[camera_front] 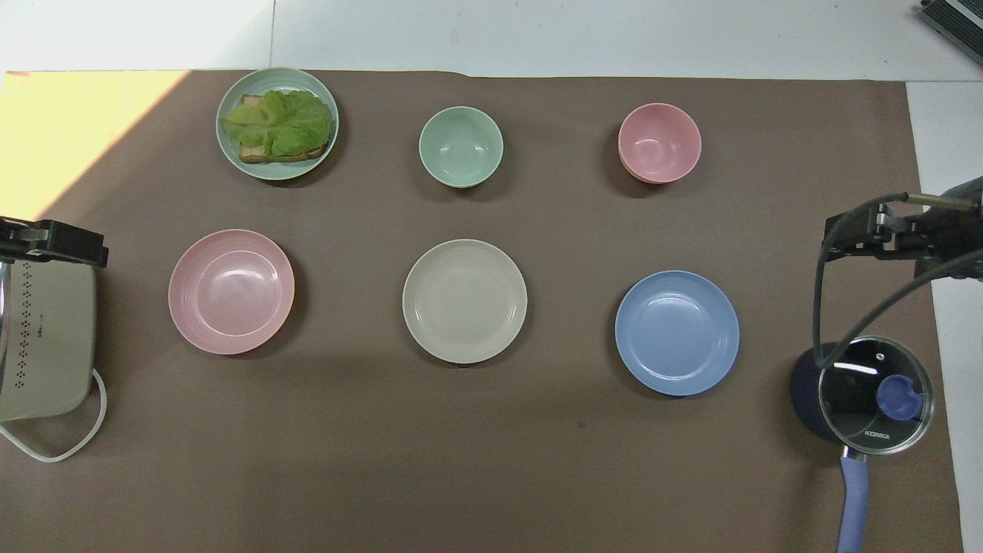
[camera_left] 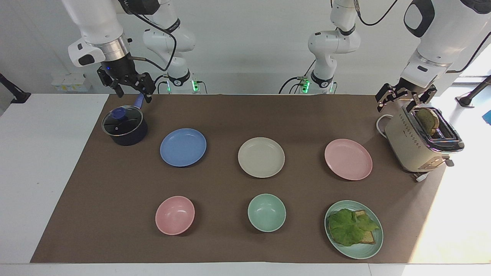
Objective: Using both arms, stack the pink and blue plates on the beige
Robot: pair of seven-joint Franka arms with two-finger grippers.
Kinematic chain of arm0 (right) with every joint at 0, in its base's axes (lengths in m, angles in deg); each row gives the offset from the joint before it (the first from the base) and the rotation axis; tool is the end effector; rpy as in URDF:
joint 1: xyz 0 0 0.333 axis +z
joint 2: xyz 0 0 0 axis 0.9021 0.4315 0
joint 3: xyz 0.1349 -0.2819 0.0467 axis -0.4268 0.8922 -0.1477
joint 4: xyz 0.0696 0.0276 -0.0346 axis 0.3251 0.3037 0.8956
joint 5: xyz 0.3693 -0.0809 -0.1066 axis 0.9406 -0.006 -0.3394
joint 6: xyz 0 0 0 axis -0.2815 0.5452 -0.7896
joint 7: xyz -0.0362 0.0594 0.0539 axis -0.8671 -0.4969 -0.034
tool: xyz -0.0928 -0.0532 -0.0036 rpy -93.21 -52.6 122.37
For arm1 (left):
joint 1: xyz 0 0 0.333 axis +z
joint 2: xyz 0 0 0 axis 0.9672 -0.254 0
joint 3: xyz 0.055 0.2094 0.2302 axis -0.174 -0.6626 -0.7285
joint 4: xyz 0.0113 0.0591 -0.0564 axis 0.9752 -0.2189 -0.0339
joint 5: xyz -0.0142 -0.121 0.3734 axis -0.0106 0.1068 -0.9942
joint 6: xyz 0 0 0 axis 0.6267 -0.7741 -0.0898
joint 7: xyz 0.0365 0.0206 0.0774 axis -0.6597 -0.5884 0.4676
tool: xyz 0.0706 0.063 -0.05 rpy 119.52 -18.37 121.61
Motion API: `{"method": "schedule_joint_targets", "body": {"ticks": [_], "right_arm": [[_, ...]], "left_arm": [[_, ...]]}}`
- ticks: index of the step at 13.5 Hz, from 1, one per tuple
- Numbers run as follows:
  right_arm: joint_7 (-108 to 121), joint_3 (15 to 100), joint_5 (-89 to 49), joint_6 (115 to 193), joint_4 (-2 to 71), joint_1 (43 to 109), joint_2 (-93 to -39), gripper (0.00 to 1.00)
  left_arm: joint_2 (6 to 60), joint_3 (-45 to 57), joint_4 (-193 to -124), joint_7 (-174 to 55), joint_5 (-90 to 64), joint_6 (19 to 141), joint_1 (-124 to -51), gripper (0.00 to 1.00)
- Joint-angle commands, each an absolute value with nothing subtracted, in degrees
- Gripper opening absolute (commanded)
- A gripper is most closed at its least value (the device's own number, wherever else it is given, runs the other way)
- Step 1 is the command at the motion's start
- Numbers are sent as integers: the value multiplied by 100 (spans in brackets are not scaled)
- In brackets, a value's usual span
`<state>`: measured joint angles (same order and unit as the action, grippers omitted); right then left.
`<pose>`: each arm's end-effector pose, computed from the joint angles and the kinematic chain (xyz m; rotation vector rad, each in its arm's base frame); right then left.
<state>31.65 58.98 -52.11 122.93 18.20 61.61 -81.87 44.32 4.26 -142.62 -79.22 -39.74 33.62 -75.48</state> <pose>0.5455 0.0270 0.6441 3.0922 -0.3746 -0.0141 0.5512 -0.0133 0.6089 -3.1137 0.1618 0.0077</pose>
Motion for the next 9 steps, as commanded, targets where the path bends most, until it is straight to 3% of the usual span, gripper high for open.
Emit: {"method": "schedule_joint_targets", "body": {"ticks": [1,6,9], "right_arm": [[3057,5900,-5116,12228,1843,6092,-8239,100],[3057,5909,-5116,12210,1852,6092,-8247,100],[3057,5909,-5116,12210,1852,6092,-8247,100]], "left_arm": [[4570,433,-14643,-7924,-4105,3506,-7511,100],[4509,398,-15100,-7951,-4096,3973,-7335,100],[4299,398,-15854,-7942,-4087,4980,-7143,100]]}}
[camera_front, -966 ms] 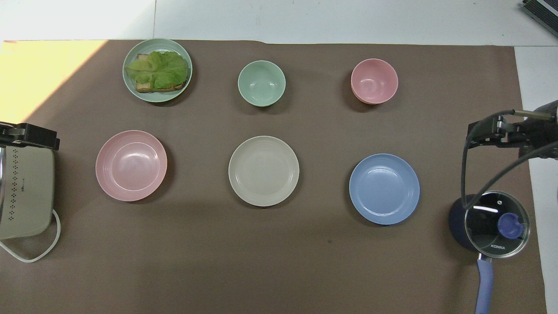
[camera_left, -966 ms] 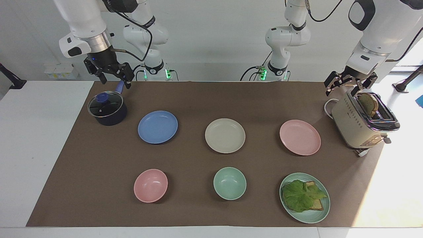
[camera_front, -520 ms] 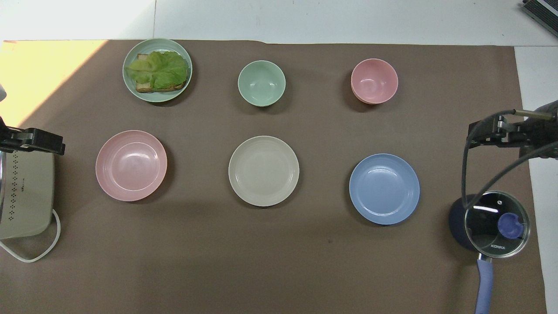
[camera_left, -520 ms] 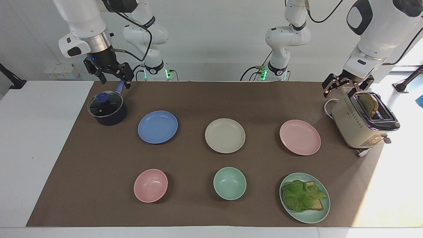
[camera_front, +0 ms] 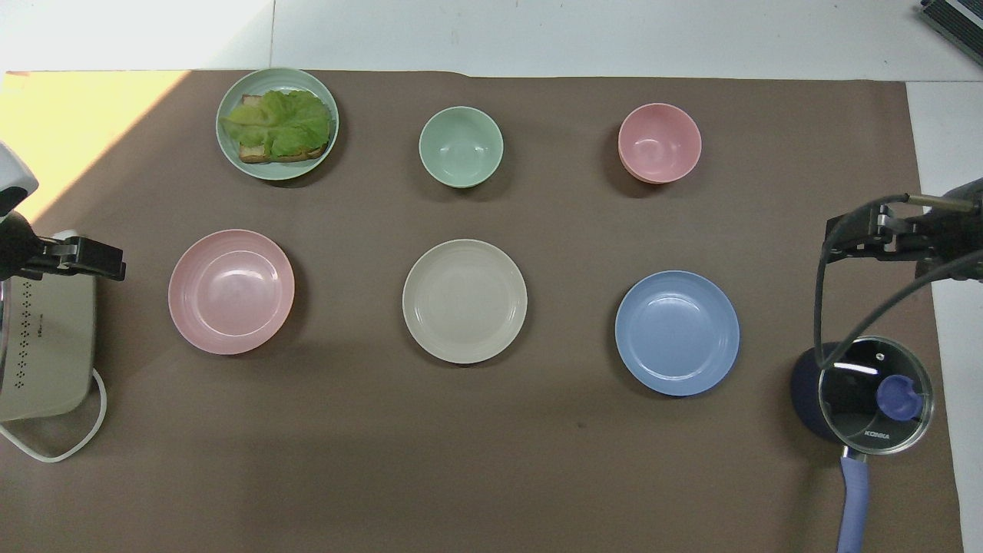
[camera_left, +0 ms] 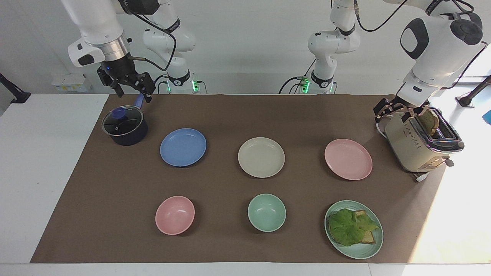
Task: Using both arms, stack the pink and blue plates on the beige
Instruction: 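Reach the left gripper to the pink plate rim and grasp it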
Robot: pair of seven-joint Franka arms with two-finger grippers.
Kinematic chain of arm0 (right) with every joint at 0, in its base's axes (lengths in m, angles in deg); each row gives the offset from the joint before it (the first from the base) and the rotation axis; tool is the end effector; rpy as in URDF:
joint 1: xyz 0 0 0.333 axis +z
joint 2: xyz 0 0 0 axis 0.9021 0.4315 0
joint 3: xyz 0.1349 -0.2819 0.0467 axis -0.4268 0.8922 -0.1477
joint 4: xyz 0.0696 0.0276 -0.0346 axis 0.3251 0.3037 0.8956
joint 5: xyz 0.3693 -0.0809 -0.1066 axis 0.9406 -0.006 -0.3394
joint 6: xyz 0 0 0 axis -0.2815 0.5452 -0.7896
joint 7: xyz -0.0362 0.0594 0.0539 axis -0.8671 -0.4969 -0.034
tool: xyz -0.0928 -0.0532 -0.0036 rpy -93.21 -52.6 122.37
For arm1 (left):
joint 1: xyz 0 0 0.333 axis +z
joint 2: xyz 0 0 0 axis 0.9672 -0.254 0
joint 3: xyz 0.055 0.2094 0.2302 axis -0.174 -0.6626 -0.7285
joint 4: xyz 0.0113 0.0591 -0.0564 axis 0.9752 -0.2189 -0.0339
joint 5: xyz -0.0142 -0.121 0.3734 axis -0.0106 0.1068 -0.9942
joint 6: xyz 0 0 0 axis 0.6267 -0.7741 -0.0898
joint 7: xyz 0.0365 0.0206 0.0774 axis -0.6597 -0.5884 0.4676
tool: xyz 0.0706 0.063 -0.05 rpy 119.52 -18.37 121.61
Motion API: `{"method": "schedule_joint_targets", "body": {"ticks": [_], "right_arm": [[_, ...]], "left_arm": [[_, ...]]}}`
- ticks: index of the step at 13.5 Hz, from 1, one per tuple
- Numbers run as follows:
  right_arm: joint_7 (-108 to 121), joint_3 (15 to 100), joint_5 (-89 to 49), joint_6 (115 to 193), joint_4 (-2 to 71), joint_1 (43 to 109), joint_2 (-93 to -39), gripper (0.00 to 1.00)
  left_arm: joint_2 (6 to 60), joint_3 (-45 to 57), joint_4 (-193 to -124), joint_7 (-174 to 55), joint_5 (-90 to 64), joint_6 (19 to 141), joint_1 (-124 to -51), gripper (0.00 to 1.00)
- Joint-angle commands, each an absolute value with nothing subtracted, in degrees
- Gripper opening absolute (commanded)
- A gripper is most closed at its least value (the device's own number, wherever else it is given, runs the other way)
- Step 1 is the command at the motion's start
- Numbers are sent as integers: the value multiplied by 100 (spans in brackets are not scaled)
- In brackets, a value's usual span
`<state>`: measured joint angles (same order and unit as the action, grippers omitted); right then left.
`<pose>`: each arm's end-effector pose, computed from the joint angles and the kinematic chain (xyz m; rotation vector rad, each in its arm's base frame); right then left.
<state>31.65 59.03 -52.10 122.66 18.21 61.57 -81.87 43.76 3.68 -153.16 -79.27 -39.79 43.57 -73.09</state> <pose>0.5450 0.0261 0.6436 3.0912 -0.3770 -0.0217 0.5575 0.0152 0.5306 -3.1175 0.0894 0.0399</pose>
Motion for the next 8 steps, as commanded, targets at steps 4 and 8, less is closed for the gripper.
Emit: {"method": "schedule_joint_targets", "body": {"ticks": [4,8], "right_arm": [[3057,5909,-5116,12158,1870,6092,-8256,100],[3057,5909,-5116,12140,1870,6092,-8265,100]], "left_arm": [[3526,398,-16216,-7907,-4069,5764,-7036,100],[3103,407,-16374,-7872,-4026,6213,-6948,100]]}}
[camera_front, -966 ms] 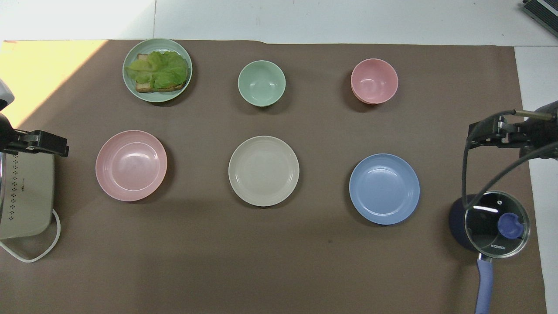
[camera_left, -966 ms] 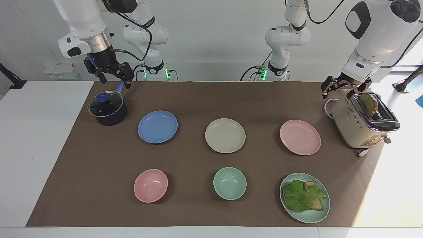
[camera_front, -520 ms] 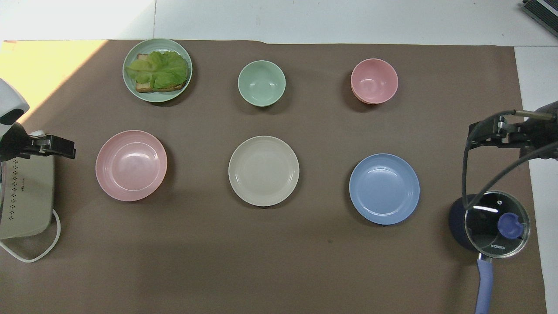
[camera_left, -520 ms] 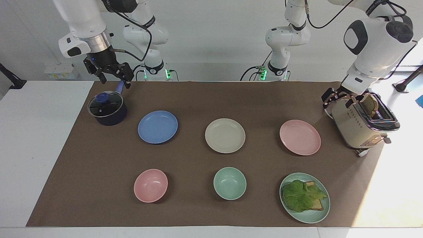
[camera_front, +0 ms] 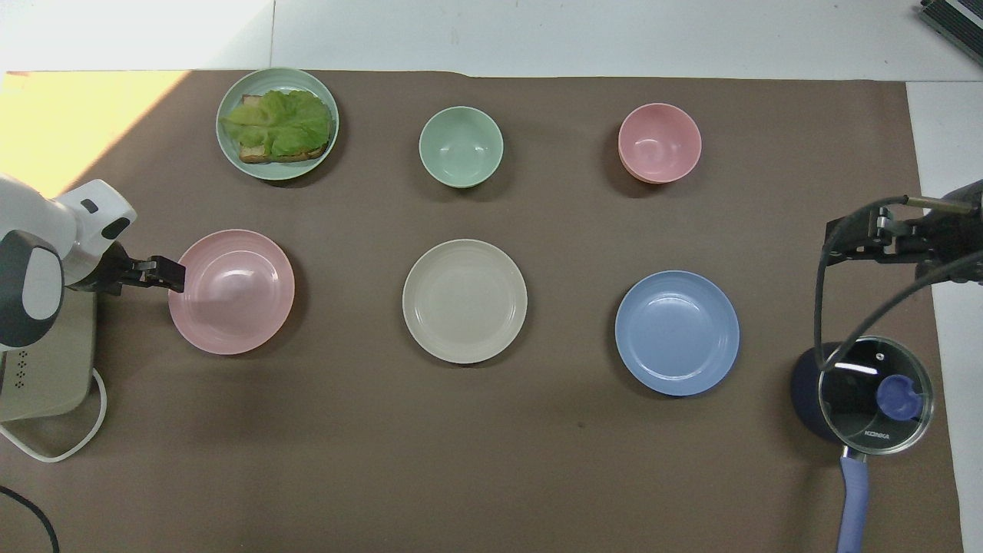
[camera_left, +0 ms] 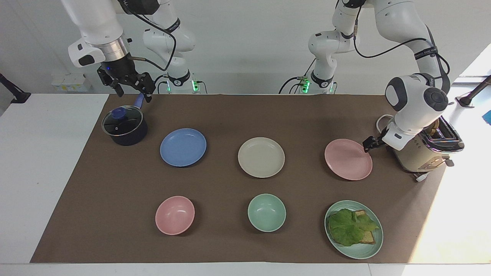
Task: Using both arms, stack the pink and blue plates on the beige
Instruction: 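Reach the left gripper to the pink plate rim and grasp it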
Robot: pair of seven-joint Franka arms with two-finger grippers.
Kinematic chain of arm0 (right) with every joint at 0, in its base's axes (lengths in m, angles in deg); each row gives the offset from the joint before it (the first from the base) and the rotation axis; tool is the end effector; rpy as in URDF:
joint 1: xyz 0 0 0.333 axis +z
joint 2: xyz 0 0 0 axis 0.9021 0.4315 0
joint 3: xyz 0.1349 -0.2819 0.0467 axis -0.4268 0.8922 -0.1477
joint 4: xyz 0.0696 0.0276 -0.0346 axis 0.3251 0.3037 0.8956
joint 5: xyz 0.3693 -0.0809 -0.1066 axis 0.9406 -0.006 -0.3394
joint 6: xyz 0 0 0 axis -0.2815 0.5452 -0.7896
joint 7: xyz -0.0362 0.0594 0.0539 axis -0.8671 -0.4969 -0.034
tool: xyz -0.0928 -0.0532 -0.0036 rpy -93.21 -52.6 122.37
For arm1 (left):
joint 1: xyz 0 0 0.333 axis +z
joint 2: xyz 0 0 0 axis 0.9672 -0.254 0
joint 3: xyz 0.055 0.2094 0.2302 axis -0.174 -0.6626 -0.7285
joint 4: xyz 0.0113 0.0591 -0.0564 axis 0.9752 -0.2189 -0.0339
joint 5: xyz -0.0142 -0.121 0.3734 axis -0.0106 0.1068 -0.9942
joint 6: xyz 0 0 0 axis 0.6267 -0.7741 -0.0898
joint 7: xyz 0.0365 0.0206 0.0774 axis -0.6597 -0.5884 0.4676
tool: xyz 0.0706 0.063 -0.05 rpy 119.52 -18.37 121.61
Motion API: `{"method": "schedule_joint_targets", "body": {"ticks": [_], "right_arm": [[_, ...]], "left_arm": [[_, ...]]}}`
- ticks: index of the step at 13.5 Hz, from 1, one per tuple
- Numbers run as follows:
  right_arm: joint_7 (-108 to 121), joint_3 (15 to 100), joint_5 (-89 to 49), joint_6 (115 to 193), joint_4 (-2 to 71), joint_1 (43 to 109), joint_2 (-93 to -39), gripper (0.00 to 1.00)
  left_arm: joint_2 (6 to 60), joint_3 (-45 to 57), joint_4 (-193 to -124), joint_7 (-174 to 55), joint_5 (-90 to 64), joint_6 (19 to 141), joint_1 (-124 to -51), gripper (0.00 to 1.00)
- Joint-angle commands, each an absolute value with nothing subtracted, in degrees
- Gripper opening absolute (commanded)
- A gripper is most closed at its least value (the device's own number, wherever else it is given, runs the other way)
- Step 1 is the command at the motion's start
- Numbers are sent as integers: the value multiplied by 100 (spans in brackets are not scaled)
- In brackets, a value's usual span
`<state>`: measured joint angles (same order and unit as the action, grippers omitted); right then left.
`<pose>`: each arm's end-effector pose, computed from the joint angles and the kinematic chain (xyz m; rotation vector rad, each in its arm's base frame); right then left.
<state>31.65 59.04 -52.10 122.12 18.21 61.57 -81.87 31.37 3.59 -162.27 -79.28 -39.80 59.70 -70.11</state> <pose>0.5440 0.0259 0.6428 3.0894 -0.3773 -0.0361 0.5804 0.0464 0.3554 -3.1270 0.0175 0.1865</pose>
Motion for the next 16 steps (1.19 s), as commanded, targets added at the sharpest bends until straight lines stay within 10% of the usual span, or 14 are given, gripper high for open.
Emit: {"method": "schedule_joint_targets", "body": {"ticks": [1,6,7,8,9,16], "right_arm": [[3048,5909,-5116,12131,1870,6092,-8265,100],[3030,5909,-5116,12140,1870,6092,-8265,100],[3039,5909,-5116,12131,1870,6092,-8265,100],[3030,5901,-5116,12140,1870,6092,-8265,100],[3030,5909,-5116,12131,1870,6092,-8265,100],[3022,5909,-5116,12131,1870,6092,-8274,100]], "left_arm": [[3068,407,-16445,-7872,-3947,6275,-6940,100],[3067,407,-16823,-7854,-3779,6249,-6939,100],[3058,407,-16806,-7828,-3771,6232,-6940,71],[3067,398,-16797,-7845,-3771,6232,-6940,18],[3058,406,-16779,-7837,-3771,6232,-6948,0],[3094,407,-15702,-7802,-3464,4585,-7010,0]]}}
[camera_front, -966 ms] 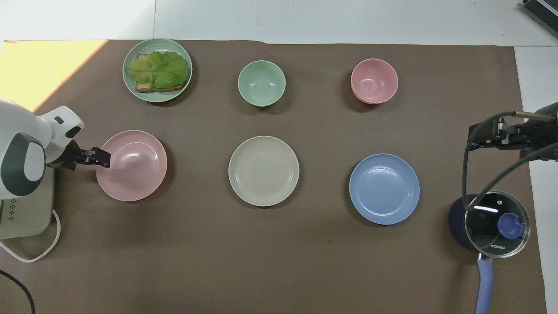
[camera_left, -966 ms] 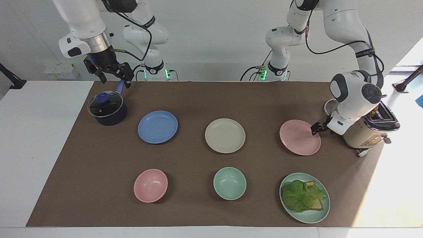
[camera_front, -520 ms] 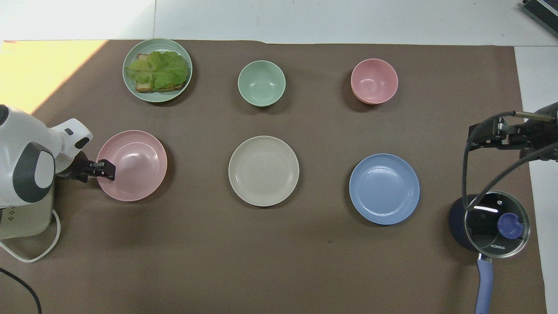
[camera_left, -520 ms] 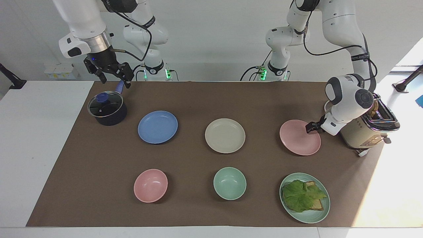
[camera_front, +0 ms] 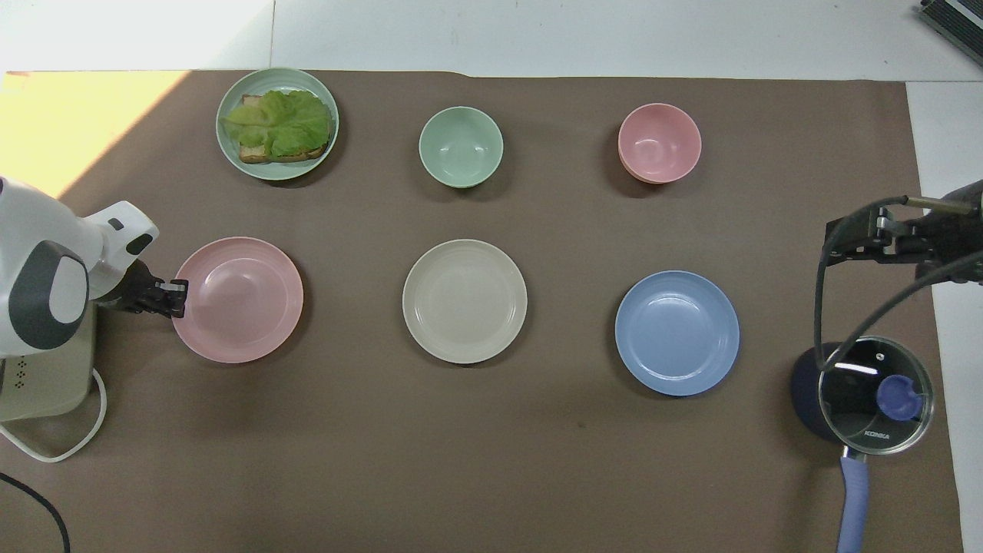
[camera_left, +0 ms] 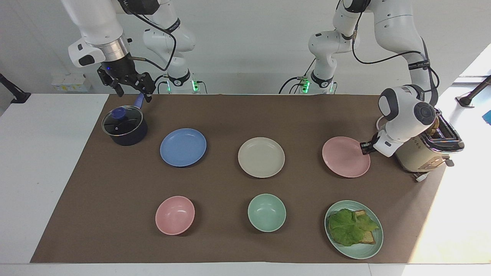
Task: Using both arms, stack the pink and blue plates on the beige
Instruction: 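Carry the pink plate with the left gripper onto the beige plate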
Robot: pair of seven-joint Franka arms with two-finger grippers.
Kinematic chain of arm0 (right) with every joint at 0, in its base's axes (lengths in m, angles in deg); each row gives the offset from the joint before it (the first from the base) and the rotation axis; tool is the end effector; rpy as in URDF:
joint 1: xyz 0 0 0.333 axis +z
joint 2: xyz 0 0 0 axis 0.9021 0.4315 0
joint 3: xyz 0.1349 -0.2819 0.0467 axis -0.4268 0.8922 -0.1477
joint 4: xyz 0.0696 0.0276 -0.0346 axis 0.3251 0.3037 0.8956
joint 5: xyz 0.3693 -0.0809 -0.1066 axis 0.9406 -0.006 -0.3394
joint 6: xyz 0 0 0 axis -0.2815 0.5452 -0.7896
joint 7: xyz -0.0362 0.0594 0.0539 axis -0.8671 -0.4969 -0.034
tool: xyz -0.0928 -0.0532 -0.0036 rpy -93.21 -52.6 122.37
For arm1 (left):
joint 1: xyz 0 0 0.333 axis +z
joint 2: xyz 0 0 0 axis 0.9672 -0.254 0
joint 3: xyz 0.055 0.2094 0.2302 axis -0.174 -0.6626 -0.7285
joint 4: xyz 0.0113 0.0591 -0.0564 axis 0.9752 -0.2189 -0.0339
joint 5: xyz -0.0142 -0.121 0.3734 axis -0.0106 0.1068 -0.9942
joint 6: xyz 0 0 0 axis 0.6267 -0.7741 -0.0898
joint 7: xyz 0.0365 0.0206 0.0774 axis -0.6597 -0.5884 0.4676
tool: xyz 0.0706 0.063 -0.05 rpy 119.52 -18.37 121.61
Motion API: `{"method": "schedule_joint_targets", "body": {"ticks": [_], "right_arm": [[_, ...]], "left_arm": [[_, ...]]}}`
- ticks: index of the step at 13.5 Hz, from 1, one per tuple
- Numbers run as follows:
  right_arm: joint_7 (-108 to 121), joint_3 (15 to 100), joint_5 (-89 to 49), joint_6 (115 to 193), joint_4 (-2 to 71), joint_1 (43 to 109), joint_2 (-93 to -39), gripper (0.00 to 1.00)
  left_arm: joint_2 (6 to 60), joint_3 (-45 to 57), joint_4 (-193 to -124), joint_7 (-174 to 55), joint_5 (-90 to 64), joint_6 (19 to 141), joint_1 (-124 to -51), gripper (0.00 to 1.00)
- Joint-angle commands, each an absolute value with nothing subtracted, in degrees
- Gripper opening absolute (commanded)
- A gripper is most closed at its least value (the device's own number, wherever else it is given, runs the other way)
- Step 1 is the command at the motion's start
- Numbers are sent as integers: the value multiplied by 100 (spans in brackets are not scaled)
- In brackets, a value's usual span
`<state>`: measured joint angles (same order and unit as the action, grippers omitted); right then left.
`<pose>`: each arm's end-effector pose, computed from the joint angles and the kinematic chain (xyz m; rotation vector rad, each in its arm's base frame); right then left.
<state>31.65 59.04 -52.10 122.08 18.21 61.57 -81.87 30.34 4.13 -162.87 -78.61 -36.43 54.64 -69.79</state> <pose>0.5439 0.0259 0.6428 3.0893 -0.3773 -0.0372 0.5675 0.0398 0.3347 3.0697 0.0409 -0.3577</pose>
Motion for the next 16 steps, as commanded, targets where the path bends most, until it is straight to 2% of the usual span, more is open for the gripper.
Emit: {"method": "schedule_joint_targets", "body": {"ticks": [1,4,7,11,15,16], "right_arm": [[3022,5909,-5116,12131,1870,6092,-8274,100],[3013,5909,-5116,12131,1870,6092,-8274,100],[3013,5909,-5116,12131,1887,6083,-8274,100],[3004,5909,-5116,12096,1914,6083,-8300,100],[3004,5909,-5116,12096,1914,6083,-8300,100],[3004,5909,-5116,12096,1914,6083,-8300,100]], "left_arm": [[3111,424,-15437,-7767,-3385,4170,-7019,0],[3199,756,-14926,-6638,-3033,3403,-7220,0],[3278,1083,-14986,-4924,-3024,3603,-8069,0],[3322,1083,-15442,-4112,-2709,4927,-9196,0],[3042,1083,-16005,-4101,-2681,6492,-9602,0],[3032,1083,-16006,-4145,-2681,6513,-9611,0]]}}
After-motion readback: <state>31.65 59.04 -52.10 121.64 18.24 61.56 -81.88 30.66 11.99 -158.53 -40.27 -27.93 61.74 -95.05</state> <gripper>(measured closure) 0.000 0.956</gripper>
